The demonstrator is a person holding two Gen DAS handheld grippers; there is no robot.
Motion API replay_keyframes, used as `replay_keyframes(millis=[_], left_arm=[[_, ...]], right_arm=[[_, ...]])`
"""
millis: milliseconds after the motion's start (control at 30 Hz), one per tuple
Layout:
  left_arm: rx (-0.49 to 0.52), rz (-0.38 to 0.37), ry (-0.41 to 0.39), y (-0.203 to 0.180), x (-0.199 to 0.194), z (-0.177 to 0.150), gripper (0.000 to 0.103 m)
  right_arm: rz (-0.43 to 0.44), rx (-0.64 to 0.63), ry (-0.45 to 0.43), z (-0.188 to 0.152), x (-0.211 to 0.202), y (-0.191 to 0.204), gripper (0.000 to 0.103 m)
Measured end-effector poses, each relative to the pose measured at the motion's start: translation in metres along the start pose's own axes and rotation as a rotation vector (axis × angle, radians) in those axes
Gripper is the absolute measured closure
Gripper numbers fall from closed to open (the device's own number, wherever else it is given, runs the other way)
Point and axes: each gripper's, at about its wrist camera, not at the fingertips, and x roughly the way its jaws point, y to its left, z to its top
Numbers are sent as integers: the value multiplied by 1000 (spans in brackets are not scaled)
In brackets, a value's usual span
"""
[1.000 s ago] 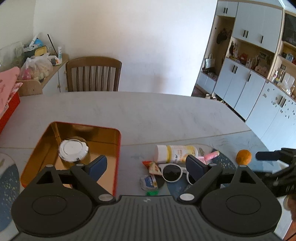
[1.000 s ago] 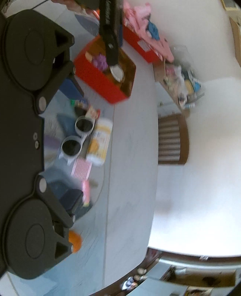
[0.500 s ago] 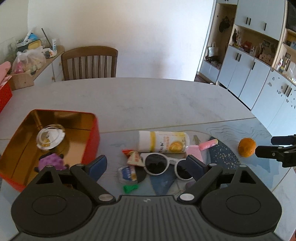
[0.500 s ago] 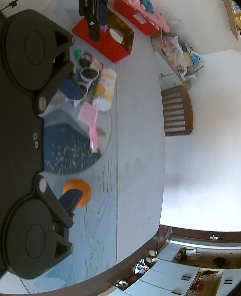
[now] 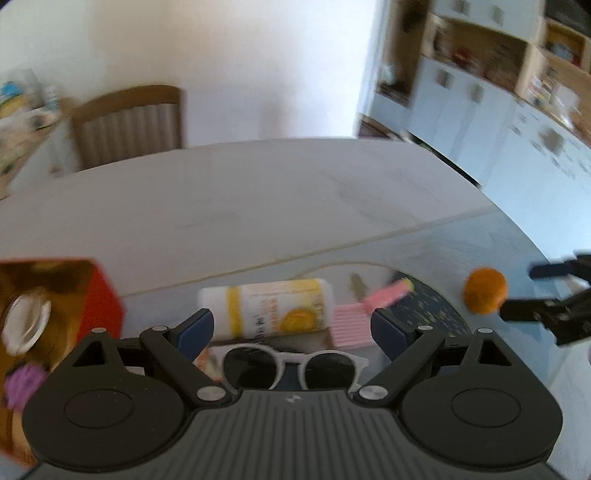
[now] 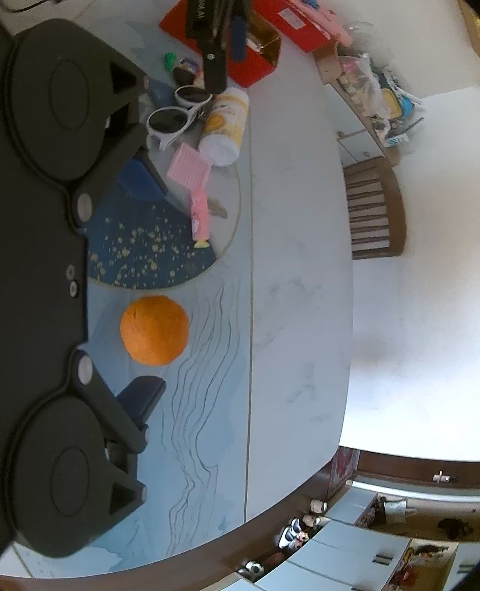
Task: Organize rigid objects
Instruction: 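Grasp the white-and-yellow bottle with the left gripper while the right approaches the orange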
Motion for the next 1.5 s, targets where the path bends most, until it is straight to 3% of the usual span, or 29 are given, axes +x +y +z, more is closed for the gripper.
replay_keyframes(millis=[133, 367, 567, 767, 1100, 1267, 1333, 1500], left_arm=[[117, -40, 30, -1, 14, 9, 11], [174, -88, 100, 11, 40, 16, 11], [281, -94, 105, 11, 53, 27, 11], [380, -132, 161, 12, 70, 28, 11], [389, -114, 170, 14, 88, 21, 12], [379, -91, 147, 14, 87, 21, 25], [370, -88, 143, 15, 86, 21, 37], [361, -59, 146, 15, 86, 21, 45]], right_arm=[[0, 7, 20, 2, 10, -10, 2], [-3, 13, 55, 1, 26, -15, 5], [-4, 10, 75, 1, 34, -13, 7], [-18, 12, 93, 1, 41, -15, 10], [-60, 53, 107, 0, 54, -19, 24], [-76, 67, 104, 1, 56, -17, 33], [-85, 71, 106, 0, 57, -16, 36], [-113, 75, 119, -1, 60, -13, 46]])
